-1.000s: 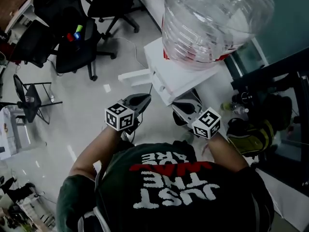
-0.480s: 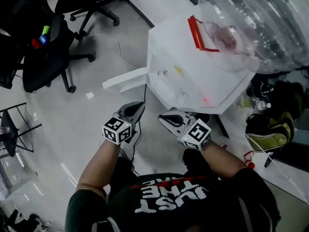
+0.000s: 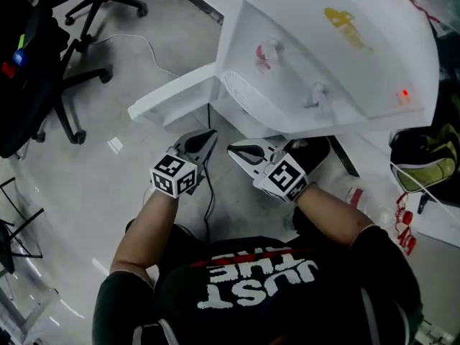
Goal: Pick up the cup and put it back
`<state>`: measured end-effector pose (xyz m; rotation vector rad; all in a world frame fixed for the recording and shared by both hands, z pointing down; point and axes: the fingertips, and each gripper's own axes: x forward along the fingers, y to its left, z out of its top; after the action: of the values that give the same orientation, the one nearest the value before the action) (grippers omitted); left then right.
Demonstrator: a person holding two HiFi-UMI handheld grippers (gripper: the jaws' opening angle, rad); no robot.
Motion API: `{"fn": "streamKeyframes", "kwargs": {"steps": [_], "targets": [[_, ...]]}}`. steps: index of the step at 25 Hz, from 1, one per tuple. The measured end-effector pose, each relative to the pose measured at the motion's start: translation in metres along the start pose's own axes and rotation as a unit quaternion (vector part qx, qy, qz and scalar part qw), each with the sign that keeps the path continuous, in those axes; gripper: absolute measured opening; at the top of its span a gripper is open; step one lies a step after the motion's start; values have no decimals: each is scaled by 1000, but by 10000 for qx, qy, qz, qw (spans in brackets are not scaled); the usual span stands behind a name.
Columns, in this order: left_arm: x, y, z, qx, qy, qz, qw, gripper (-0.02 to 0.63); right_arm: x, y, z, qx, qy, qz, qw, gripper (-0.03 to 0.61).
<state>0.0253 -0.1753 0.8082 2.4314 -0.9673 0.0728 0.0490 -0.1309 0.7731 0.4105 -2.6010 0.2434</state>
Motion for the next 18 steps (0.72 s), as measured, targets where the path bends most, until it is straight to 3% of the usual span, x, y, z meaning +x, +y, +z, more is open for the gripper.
{"fn": "streamKeyframes", "kwargs": {"steps": [4, 8, 13, 15, 18], "targets": [[-9, 26, -36, -41, 24, -118, 9999, 8, 30, -20, -49, -5, 348, -813, 9961, 35], [-28, 42, -70, 47, 113, -180, 9998, 8, 56, -51, -102, -264, 981, -1569, 9824, 36], [-63, 51, -99, 86, 309, -299, 9990, 8, 78, -99, -167, -33, 1893, -2330, 9539, 45], [-75, 59, -101, -87, 259, -255, 9993, 8, 81, -121, -183, -76, 2230, -2562, 9405, 119], [-90, 71, -105, -341, 187, -89, 9992, 8, 84, -151, -205, -281, 2696, -2809, 9207, 141]]}}
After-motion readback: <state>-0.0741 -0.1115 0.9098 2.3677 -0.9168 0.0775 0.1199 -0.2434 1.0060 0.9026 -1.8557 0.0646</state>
